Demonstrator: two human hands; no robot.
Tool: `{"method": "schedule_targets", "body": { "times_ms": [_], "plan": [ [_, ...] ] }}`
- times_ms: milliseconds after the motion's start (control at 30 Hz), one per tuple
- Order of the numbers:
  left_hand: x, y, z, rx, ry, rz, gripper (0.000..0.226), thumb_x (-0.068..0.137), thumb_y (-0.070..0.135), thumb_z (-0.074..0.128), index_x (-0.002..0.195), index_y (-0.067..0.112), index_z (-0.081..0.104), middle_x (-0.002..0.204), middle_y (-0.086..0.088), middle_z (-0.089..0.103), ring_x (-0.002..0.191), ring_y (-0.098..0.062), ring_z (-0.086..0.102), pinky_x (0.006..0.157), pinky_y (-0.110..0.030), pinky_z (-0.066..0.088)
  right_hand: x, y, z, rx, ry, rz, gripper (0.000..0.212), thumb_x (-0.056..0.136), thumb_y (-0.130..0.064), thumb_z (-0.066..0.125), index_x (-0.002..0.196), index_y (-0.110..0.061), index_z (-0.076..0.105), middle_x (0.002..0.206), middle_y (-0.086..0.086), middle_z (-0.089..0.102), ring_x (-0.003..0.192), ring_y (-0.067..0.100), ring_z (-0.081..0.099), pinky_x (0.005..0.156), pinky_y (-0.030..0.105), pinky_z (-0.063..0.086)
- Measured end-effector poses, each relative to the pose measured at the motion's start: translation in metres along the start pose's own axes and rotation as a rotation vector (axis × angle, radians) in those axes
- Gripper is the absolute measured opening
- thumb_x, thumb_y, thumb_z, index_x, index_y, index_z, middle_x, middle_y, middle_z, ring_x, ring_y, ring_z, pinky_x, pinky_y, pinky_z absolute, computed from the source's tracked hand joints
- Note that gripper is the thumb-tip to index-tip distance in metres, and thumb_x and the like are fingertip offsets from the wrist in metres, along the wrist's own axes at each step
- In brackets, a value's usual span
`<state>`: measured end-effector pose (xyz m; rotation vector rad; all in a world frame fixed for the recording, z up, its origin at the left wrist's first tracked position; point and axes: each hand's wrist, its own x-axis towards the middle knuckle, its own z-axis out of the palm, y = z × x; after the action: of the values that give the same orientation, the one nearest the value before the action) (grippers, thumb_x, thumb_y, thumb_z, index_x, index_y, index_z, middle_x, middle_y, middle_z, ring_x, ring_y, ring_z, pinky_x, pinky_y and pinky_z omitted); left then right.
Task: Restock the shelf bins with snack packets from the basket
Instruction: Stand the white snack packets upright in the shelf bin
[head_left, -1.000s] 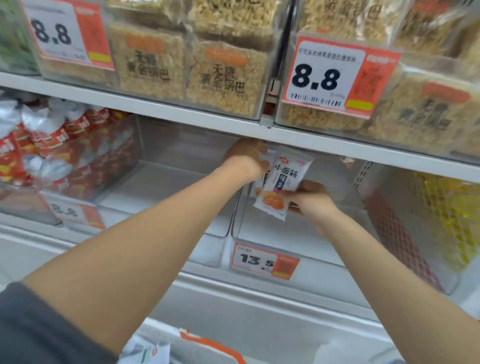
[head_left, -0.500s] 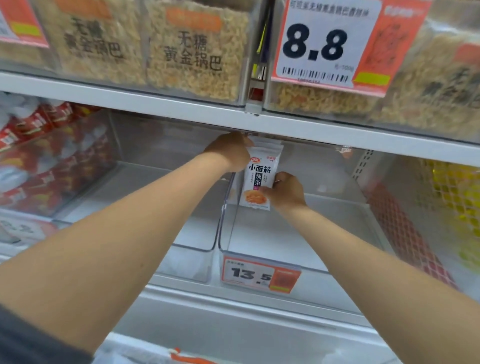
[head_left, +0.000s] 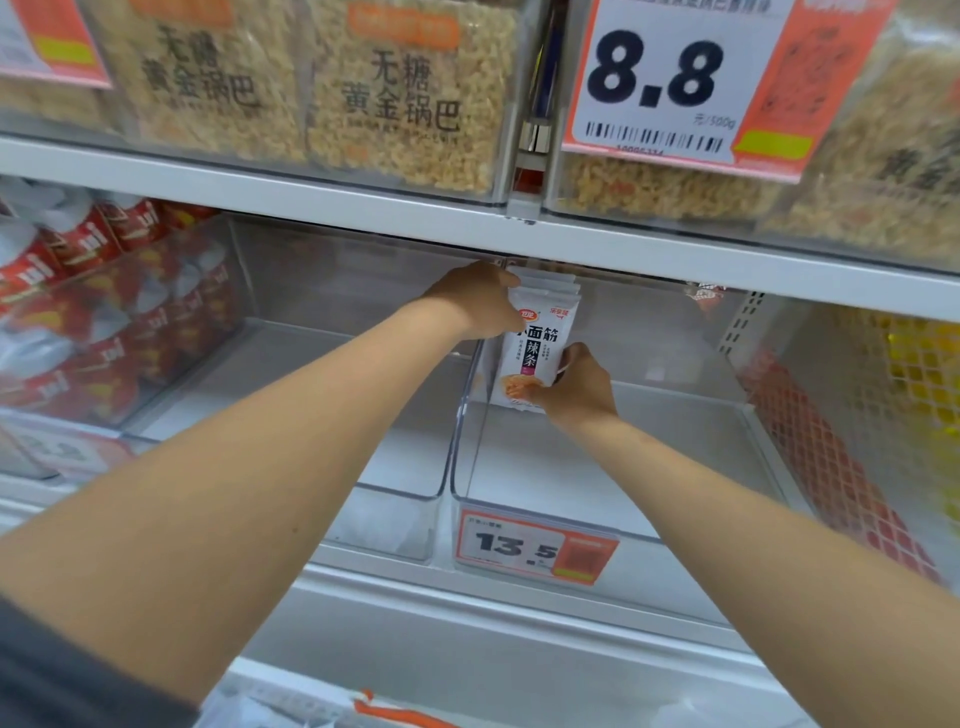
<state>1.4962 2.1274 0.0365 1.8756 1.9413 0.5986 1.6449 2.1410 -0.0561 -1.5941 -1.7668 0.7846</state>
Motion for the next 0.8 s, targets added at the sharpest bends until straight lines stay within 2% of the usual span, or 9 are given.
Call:
{"method": "schedule_targets", "body": {
  "times_ms": [200, 267, 333, 400, 500, 567, 633, 667, 800],
  "plan": [
    [0.000, 0.000, 0.002, -0.029, 0.023, -0.002, 0.061, 0.091, 0.027, 0.061, 0.147, 0.025, 0.038, 0.153, -0.003, 0.037, 0.135, -0.022, 0.041, 0.105, -0.026, 0.035, 0.003, 0.002, -0.001, 0.017, -0.006, 0.005, 0.047, 0.078, -0.026, 0.082, 0.105, -0.012, 0.046, 0.103, -0.002, 0.059, 0.088, 0.017, 0.056, 0.072, 0.028, 0.045],
    [-0.003, 0.000, 0.002, -0.065, 0.032, -0.004, 0.055, 0.094, 0.025, 0.055, 0.146, 0.026, 0.039, 0.151, -0.002, 0.039, 0.134, -0.020, 0.042, 0.104, -0.025, 0.035, 0.003, 0.003, -0.002, 0.037, -0.015, 0.034, 0.052, 0.076, -0.028, 0.083, 0.108, -0.010, 0.047, 0.104, -0.001, 0.059, 0.090, 0.017, 0.056, 0.073, 0.029, 0.046],
    [-0.008, -0.001, 0.003, -0.119, 0.058, -0.004, 0.049, 0.096, 0.023, 0.049, 0.145, 0.027, 0.041, 0.151, -0.002, 0.041, 0.128, -0.018, 0.048, 0.100, -0.023, 0.038, 0.003, 0.003, -0.004, 0.071, -0.028, 0.083, 0.062, 0.070, -0.033, 0.087, 0.111, -0.010, 0.046, 0.112, 0.003, 0.060, 0.096, 0.021, 0.059, 0.082, 0.034, 0.052],
    [-0.016, -0.002, 0.003, -0.163, 0.095, -0.014, 0.047, 0.097, 0.022, 0.046, 0.144, 0.030, 0.044, 0.151, -0.002, 0.041, 0.102, -0.013, 0.058, 0.086, -0.021, 0.043, 0.001, 0.000, -0.009, 0.088, -0.057, 0.142, 0.071, 0.065, -0.038, 0.089, 0.112, -0.012, 0.043, 0.117, 0.006, 0.060, 0.102, 0.025, 0.061, 0.086, 0.039, 0.053],
    [-0.031, 0.000, 0.001, -0.160, 0.130, -0.040, 0.048, 0.097, 0.023, 0.046, 0.144, 0.034, 0.042, 0.148, -0.001, 0.045, 0.066, -0.006, 0.055, 0.061, -0.019, 0.044, -0.010, -0.011, -0.021, 0.059, -0.089, 0.203, 0.072, 0.065, -0.041, 0.089, 0.112, -0.011, 0.042, 0.112, 0.005, 0.057, 0.101, 0.025, 0.059, 0.075, 0.034, 0.044],
    [-0.048, 0.003, 0.000, -0.180, 0.137, -0.047, 0.046, 0.097, 0.022, 0.048, 0.142, 0.032, 0.045, 0.140, -0.006, 0.053, 0.072, -0.016, 0.062, 0.058, -0.020, 0.043, -0.023, -0.019, -0.029, 0.048, -0.063, 0.163, 0.067, 0.066, -0.040, 0.088, 0.109, -0.011, 0.046, 0.102, 0.000, 0.055, 0.094, 0.021, 0.055, 0.071, 0.030, 0.039],
    [-0.071, 0.004, 0.001, -0.220, 0.148, -0.047, 0.044, 0.095, 0.022, 0.051, 0.139, 0.027, 0.049, 0.129, -0.012, 0.061, 0.091, -0.026, 0.065, 0.070, -0.021, 0.044, -0.040, -0.025, -0.035, 0.075, -0.023, 0.062, 0.054, 0.069, -0.036, 0.087, 0.099, -0.012, 0.049, 0.088, -0.003, 0.056, 0.081, 0.017, 0.055, 0.060, 0.026, 0.040],
    [-0.083, 0.003, 0.003, -0.220, 0.162, -0.046, 0.045, 0.094, 0.025, 0.054, 0.138, 0.026, 0.050, 0.123, -0.011, 0.064, 0.092, -0.024, 0.064, 0.074, -0.021, 0.044, -0.051, -0.029, -0.036, 0.074, -0.017, 0.005, 0.047, 0.073, -0.034, 0.085, 0.096, -0.013, 0.051, 0.082, -0.005, 0.056, 0.076, 0.015, 0.055, 0.056, 0.022, 0.040],
    [-0.136, 0.000, 0.004, -0.107, 0.173, -0.034, 0.056, 0.087, 0.036, 0.067, 0.138, 0.024, 0.048, 0.110, -0.008, 0.064, 0.101, -0.024, 0.060, 0.085, -0.033, 0.050, -0.094, -0.044, -0.047, -0.056, -0.012, -0.230, 0.017, 0.082, -0.018, 0.073, 0.089, -0.016, 0.057, 0.074, -0.012, 0.059, 0.079, 0.015, 0.061, 0.068, 0.023, 0.046]
  ]
}}
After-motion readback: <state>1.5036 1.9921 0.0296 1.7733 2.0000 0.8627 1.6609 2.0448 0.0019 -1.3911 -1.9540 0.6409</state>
